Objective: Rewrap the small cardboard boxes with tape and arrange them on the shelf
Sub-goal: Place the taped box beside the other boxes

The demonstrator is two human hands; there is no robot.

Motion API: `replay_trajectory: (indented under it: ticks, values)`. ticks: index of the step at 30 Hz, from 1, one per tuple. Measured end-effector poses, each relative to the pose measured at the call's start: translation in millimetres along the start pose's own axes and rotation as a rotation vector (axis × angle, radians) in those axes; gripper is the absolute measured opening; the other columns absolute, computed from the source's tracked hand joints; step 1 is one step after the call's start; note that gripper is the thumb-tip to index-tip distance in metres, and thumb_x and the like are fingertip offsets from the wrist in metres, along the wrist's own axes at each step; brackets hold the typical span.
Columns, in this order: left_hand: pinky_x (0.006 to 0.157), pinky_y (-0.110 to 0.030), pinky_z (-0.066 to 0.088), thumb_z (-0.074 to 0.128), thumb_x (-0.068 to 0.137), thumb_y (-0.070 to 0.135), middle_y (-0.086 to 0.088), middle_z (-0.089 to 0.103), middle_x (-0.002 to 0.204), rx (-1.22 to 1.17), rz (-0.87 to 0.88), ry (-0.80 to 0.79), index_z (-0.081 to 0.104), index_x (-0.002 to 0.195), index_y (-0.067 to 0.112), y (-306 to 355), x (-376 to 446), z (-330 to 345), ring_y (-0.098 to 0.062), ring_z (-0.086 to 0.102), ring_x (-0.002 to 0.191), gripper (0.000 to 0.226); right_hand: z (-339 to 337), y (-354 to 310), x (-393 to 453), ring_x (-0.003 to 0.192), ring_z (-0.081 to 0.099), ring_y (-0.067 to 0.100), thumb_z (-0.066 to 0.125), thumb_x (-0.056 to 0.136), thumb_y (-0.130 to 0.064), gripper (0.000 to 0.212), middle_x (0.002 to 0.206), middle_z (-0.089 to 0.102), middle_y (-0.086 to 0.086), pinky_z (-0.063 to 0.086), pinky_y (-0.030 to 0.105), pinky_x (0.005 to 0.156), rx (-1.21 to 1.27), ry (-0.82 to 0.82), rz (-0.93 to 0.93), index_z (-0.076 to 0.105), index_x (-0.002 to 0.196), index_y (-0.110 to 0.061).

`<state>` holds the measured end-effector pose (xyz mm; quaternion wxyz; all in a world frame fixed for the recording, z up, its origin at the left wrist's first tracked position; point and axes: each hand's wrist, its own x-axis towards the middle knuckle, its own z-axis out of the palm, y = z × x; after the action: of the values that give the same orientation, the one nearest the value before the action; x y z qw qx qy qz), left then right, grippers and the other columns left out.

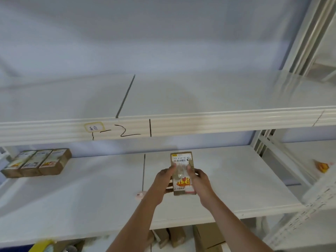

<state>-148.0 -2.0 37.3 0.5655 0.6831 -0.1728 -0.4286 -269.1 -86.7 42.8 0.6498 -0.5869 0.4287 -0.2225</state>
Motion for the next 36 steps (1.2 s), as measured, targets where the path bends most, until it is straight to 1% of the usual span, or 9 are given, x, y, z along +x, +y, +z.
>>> replay_trajectory:
  ticks: [5, 10, 13, 16, 19, 23, 28, 31, 36]
  values:
    - [0.088, -0.039, 0.06, 0.048, 0.1, 0.057, -0.003, 0.077, 0.107, 0.007, 0.001, -0.066, 0.058, 0.131, 0.018, -13.7, -5.8, 34.9, -0.021, 0.075, 0.095, 0.05, -32.4, 7.8, -3.4, 0.084, 0.075, 0.016, 0.049, 0.099, -0.054, 0.047, 0.103, 0.074, 0.002, 0.058, 0.025, 0.063, -0.053, -0.008, 0.022, 0.053, 0.127, -0.018]
    - [0.071, -0.027, 0.059, 0.051, 0.101, 0.048, 0.0, 0.074, 0.103, -0.026, 0.02, 0.069, 0.051, 0.129, 0.021, -26.7, -27.3, 67.3, -0.014, 0.074, 0.088, 0.039, -48.7, 20.1, -15.0, 0.08, 0.074, 0.01, 0.044, 0.101, -0.056, 0.04, 0.095, 0.075, -0.004, 0.057, 0.021, 0.062, -0.127, -0.024, -0.031, 0.061, 0.114, -0.022]
    - [0.061, -0.022, 0.055, 0.052, 0.102, 0.046, 0.002, 0.074, 0.098, -0.067, 0.021, 0.111, 0.054, 0.124, 0.021, -31.7, -37.4, 68.9, -0.012, 0.073, 0.084, 0.034, -48.6, 32.7, -15.8, 0.086, 0.075, 0.012, 0.046, 0.099, -0.058, 0.051, 0.104, 0.075, 0.0, 0.061, 0.028, 0.072, -0.147, -0.049, -0.052, 0.06, 0.126, -0.017]
    - [0.071, -0.028, 0.057, 0.052, 0.102, 0.045, 0.001, 0.073, 0.101, -0.039, 0.03, 0.16, 0.056, 0.128, 0.018, -38.0, -42.9, 59.1, -0.015, 0.072, 0.089, 0.038, -37.5, 40.9, -18.9, 0.093, 0.073, 0.014, 0.048, 0.1, -0.053, 0.052, 0.119, 0.07, 0.003, 0.062, 0.031, 0.074, -0.132, -0.048, -0.07, 0.046, 0.142, -0.023]
    - [0.086, -0.038, 0.059, 0.049, 0.104, 0.043, 0.0, 0.074, 0.104, -0.028, 0.03, 0.206, 0.057, 0.13, 0.015, -44.9, -48.3, 39.8, -0.017, 0.072, 0.095, 0.039, -15.0, 43.5, -26.3, 0.088, 0.075, 0.014, 0.051, 0.102, -0.045, 0.045, 0.118, 0.069, 0.005, 0.063, 0.031, 0.065, -0.098, -0.066, -0.116, 0.046, 0.143, -0.028]
    - [0.068, -0.027, 0.057, 0.048, 0.104, 0.043, 0.002, 0.074, 0.099, -0.05, 0.047, 0.248, 0.055, 0.121, 0.021, -42.3, -62.2, 1.9, -0.013, 0.072, 0.088, 0.028, 27.4, 44.5, -35.0, 0.089, 0.074, 0.012, 0.052, 0.1, -0.049, 0.042, 0.118, 0.069, 0.003, 0.064, 0.037, 0.07, -0.102, -0.07, -0.18, 0.048, 0.139, -0.033]
    - [0.074, -0.03, 0.06, 0.05, 0.105, 0.037, -0.004, 0.074, 0.107, -0.09, 0.083, 0.302, 0.049, 0.141, 0.016, -47.3, -76.2, -68.3, -0.015, 0.074, 0.086, 0.042, 94.8, 36.9, -53.3, 0.085, 0.074, 0.01, 0.048, 0.102, -0.047, 0.035, 0.109, 0.07, -0.003, 0.062, 0.031, 0.067, -0.078, -0.113, -0.194, 0.046, 0.135, -0.034]
    - [0.08, -0.034, 0.062, 0.052, 0.104, 0.036, -0.006, 0.075, 0.107, -0.118, 0.124, 0.306, 0.047, 0.143, 0.021, -51.7, -88.5, -118.7, -0.016, 0.076, 0.087, 0.042, 143.4, 35.4, -63.0, 0.088, 0.073, 0.012, 0.045, 0.102, -0.05, 0.038, 0.112, 0.069, -0.003, 0.063, 0.034, 0.072, -0.091, -0.13, -0.179, 0.045, 0.137, -0.033]
    - [0.063, -0.025, 0.058, 0.055, 0.104, 0.026, -0.007, 0.076, 0.099, -0.137, 0.148, 0.357, 0.05, 0.14, 0.023, -60.8, -101.6, -192.4, -0.013, 0.076, 0.08, 0.037, 218.2, 40.8, -75.1, 0.089, 0.072, 0.018, 0.041, 0.1, -0.058, 0.042, 0.113, 0.066, -0.003, 0.058, 0.03, 0.068, -0.152, -0.157, -0.133, 0.044, 0.132, -0.031]
